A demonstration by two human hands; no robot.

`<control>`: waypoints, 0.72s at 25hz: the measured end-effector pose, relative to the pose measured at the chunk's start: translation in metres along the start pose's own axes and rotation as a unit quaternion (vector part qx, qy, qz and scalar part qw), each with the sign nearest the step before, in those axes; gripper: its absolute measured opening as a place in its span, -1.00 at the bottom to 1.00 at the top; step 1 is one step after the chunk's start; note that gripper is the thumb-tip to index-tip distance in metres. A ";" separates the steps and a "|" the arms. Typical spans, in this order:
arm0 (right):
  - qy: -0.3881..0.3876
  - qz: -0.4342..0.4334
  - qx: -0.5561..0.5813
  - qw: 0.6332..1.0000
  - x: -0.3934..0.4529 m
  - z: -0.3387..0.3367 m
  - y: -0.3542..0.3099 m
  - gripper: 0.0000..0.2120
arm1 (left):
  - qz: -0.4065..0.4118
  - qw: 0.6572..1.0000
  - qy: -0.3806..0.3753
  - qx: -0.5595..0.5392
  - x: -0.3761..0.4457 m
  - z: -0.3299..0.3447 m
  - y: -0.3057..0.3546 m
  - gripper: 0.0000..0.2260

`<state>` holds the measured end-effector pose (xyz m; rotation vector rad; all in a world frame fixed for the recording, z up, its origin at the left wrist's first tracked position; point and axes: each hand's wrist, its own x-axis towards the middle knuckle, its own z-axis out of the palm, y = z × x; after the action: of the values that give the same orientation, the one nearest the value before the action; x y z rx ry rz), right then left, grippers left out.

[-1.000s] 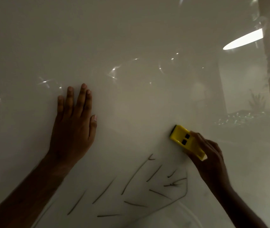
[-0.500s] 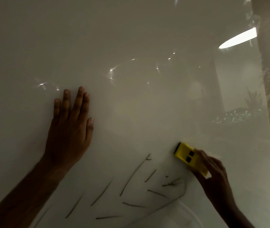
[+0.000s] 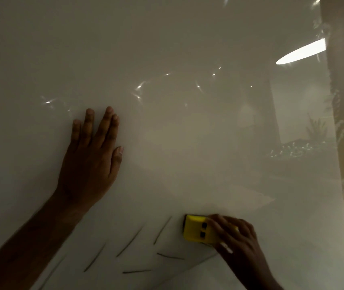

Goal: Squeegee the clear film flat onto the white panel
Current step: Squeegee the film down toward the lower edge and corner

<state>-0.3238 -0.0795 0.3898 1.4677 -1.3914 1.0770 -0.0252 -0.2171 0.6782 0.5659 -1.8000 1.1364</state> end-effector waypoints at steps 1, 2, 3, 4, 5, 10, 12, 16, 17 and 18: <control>-0.001 0.014 0.001 1.000 0.007 -0.005 0.007 -0.39 | -0.001 1.000 0.002 0.000 0.000 0.000 0.000 -0.40; 0.004 0.023 0.002 1.000 0.021 -0.011 0.009 -0.40 | -0.001 1.000 0.001 0.000 0.000 0.000 -0.001 -0.40; 0.011 0.026 0.003 1.000 0.039 -0.017 0.008 -0.41 | -0.001 1.000 -0.001 0.000 0.000 0.001 -0.002 -0.40; 0.024 0.025 0.006 0.999 0.062 -0.022 0.003 -0.43 | -0.001 1.000 -0.003 0.000 0.000 0.001 -0.002 -0.40; 0.035 0.024 0.015 0.999 0.086 -0.025 -0.007 -0.47 | -0.002 1.000 -0.004 0.002 0.000 0.000 -0.002 -0.39; 0.000 -0.102 0.015 0.995 0.085 0.000 -0.076 -0.53 | 0.003 1.000 -0.008 0.001 -0.001 0.001 -0.005 -0.40; -0.001 -0.134 -0.010 0.991 0.047 0.007 -0.070 -0.53 | 0.006 1.000 -0.007 -0.001 -0.003 0.001 -0.007 -0.40; -0.015 -0.080 -0.022 0.996 0.043 -0.010 -0.034 -0.51 | 0.006 1.000 -0.003 -0.003 -0.004 0.002 -0.005 -0.41; -0.010 -0.063 -0.019 0.998 0.057 -0.015 -0.033 -0.51 | 0.004 1.000 -0.005 -0.003 -0.004 0.002 -0.005 -0.41; -0.001 -0.051 -0.012 0.999 0.074 -0.017 -0.038 -0.52 | 0.004 1.000 -0.008 -0.003 -0.004 0.002 -0.005 -0.41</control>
<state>-0.2845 -0.0834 0.4648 1.5060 -1.3121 0.9910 -0.0206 -0.2214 0.6769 0.5669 -1.8203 1.1350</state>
